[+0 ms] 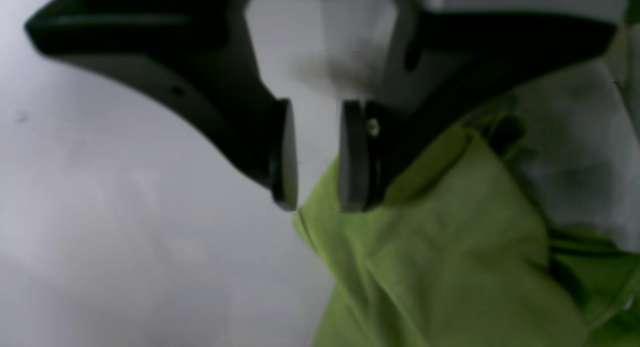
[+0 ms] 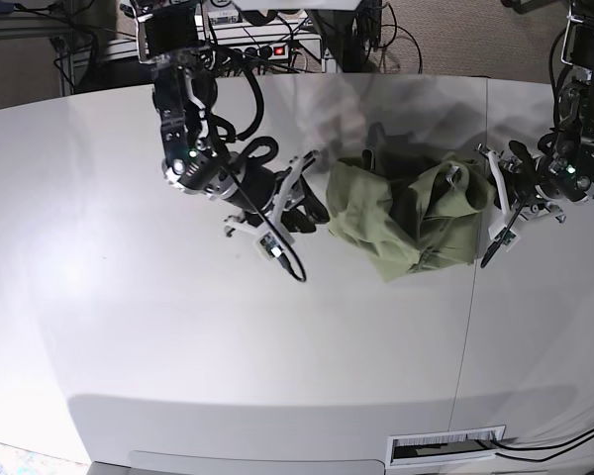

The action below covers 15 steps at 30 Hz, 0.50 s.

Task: Fold the T-shirt properly
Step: 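Grasp the bundle edge with the right gripper and fold it over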

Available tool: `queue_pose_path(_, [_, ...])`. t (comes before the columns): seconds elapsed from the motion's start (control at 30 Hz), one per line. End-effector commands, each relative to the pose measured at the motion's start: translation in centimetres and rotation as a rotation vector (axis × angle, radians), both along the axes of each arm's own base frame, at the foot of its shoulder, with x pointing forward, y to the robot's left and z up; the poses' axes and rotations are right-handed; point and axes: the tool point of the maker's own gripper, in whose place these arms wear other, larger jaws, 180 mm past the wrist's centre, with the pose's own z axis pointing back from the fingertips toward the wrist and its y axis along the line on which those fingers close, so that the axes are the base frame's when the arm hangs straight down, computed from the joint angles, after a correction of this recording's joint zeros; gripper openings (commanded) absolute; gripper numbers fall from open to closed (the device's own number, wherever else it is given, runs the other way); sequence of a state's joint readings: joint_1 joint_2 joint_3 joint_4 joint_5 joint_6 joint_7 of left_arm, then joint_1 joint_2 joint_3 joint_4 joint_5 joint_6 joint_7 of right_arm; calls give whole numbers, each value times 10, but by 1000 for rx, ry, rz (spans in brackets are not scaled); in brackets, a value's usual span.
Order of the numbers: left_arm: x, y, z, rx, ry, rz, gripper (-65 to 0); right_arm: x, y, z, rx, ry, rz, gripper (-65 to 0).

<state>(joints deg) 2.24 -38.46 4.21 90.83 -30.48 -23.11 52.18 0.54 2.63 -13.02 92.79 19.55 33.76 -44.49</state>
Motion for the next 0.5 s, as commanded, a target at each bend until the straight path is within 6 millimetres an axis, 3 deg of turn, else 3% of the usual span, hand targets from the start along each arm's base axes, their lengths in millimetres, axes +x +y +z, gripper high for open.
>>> queue_pose_path(0.0, [-2, -6, 0, -19, 5, -17, -463, 13, 8, 18, 50, -54, 2, -490])
queue_pose_path(0.27, [-2, -6, 0, -20, 5, -17, -463, 29, 40, 13, 25, -48, 83, -490])
queue_pose_path(0.47, [-2, -6, 0, -19, 5, -17, -463, 33, 47, -7, -63, -25, 136, -491])
